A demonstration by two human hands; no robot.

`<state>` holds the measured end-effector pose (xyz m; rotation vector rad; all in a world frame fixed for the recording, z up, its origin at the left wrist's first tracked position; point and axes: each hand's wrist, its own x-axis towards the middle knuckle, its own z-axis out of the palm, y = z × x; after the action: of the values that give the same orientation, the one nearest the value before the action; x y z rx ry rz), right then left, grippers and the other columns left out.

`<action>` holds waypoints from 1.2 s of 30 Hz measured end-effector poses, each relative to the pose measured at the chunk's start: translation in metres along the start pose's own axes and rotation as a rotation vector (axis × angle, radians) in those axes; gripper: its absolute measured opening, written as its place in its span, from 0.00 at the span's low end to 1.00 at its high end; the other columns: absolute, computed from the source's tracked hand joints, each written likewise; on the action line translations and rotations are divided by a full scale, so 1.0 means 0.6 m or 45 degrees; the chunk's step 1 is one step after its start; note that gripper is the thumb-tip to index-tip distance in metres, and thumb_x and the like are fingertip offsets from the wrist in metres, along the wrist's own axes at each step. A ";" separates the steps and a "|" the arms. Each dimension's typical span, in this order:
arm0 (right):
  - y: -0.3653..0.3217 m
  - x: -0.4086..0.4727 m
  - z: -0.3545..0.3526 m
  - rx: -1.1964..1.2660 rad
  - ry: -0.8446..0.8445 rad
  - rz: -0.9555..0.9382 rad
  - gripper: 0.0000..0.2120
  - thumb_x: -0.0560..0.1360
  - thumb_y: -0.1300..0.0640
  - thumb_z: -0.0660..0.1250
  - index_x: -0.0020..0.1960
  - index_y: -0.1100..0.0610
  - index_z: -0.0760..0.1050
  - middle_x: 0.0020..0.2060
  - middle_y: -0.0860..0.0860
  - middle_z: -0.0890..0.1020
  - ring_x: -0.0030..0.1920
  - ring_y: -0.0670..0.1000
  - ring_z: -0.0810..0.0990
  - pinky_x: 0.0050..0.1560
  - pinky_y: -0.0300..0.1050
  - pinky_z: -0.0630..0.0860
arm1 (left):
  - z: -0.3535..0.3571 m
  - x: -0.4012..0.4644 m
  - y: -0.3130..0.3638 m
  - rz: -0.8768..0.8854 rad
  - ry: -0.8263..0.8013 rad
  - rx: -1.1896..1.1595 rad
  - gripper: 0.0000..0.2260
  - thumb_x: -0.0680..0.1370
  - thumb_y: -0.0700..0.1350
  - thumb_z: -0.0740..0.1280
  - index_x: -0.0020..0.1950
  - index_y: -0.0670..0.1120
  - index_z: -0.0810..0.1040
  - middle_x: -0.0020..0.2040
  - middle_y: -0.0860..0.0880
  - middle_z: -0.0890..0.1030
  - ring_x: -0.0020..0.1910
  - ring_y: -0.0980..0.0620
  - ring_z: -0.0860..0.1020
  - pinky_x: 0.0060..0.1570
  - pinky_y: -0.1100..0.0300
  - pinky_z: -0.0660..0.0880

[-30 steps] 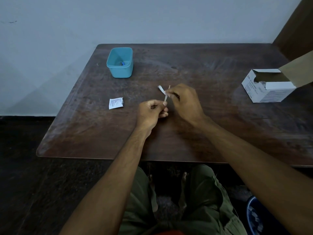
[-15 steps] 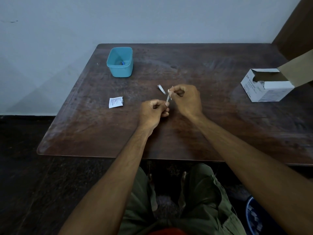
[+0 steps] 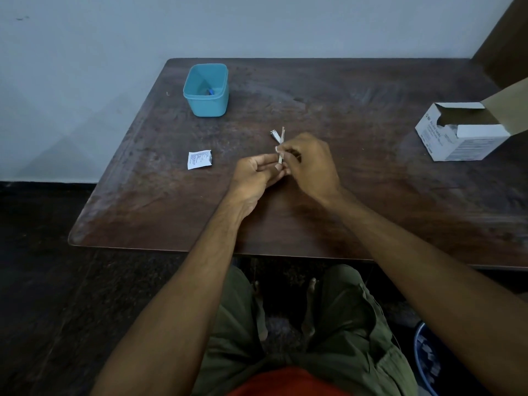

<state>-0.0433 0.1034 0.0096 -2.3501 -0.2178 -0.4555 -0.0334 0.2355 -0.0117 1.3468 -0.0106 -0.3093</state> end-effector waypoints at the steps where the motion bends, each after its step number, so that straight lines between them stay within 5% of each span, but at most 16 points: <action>1: -0.001 -0.006 -0.001 -0.072 -0.054 -0.061 0.09 0.76 0.63 0.65 0.53 0.60 0.82 0.47 0.55 0.81 0.47 0.51 0.79 0.48 0.43 0.75 | 0.000 0.000 0.000 -0.003 0.005 -0.001 0.09 0.77 0.28 0.63 0.52 0.38 0.80 0.38 0.49 0.85 0.40 0.56 0.84 0.46 0.67 0.79; 6: 0.004 -0.022 -0.013 -0.297 -0.110 -0.190 0.12 0.78 0.62 0.62 0.58 0.60 0.80 0.49 0.58 0.80 0.50 0.60 0.76 0.47 0.57 0.76 | 0.002 0.001 0.000 -0.033 0.011 -0.024 0.10 0.76 0.27 0.64 0.55 0.34 0.78 0.41 0.45 0.84 0.39 0.55 0.83 0.48 0.64 0.80; 13: 0.004 -0.031 -0.001 -0.427 -0.146 -0.254 0.10 0.78 0.62 0.63 0.55 0.61 0.81 0.50 0.57 0.79 0.48 0.59 0.74 0.41 0.56 0.77 | -0.005 0.000 0.005 -0.061 -0.022 -0.034 0.13 0.76 0.27 0.62 0.57 0.37 0.78 0.47 0.44 0.84 0.45 0.53 0.83 0.52 0.61 0.79; 19: 0.000 -0.001 -0.004 -0.393 -0.123 -0.196 0.12 0.77 0.63 0.62 0.57 0.61 0.80 0.50 0.59 0.79 0.49 0.60 0.74 0.43 0.53 0.75 | 0.009 0.003 0.003 -0.017 0.091 -0.022 0.11 0.75 0.26 0.63 0.47 0.40 0.79 0.36 0.49 0.85 0.38 0.55 0.83 0.46 0.63 0.81; 25: -0.006 -0.023 -0.003 -0.391 -0.149 -0.305 0.10 0.78 0.62 0.62 0.53 0.64 0.81 0.47 0.59 0.79 0.46 0.59 0.74 0.40 0.52 0.75 | 0.007 0.004 0.001 0.005 0.166 -0.033 0.08 0.76 0.30 0.66 0.52 0.38 0.79 0.40 0.47 0.85 0.40 0.54 0.84 0.42 0.64 0.80; 33: -0.002 0.031 -0.009 -0.394 -0.162 -0.153 0.14 0.75 0.69 0.61 0.57 0.62 0.79 0.52 0.62 0.78 0.54 0.62 0.74 0.54 0.59 0.72 | 0.008 0.000 0.003 -0.046 0.101 0.033 0.07 0.77 0.30 0.64 0.49 0.38 0.80 0.39 0.45 0.85 0.40 0.51 0.85 0.45 0.64 0.81; 36: -0.005 0.009 -0.002 -0.411 -0.137 -0.208 0.11 0.75 0.66 0.62 0.54 0.63 0.80 0.49 0.61 0.78 0.51 0.61 0.75 0.48 0.59 0.75 | 0.009 0.003 0.002 -0.029 0.138 0.002 0.06 0.77 0.31 0.65 0.45 0.38 0.81 0.35 0.47 0.85 0.36 0.53 0.84 0.42 0.66 0.80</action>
<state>-0.0394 0.1047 0.0144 -2.6889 -0.4164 -0.4716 -0.0326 0.2302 -0.0094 1.3645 0.0948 -0.2554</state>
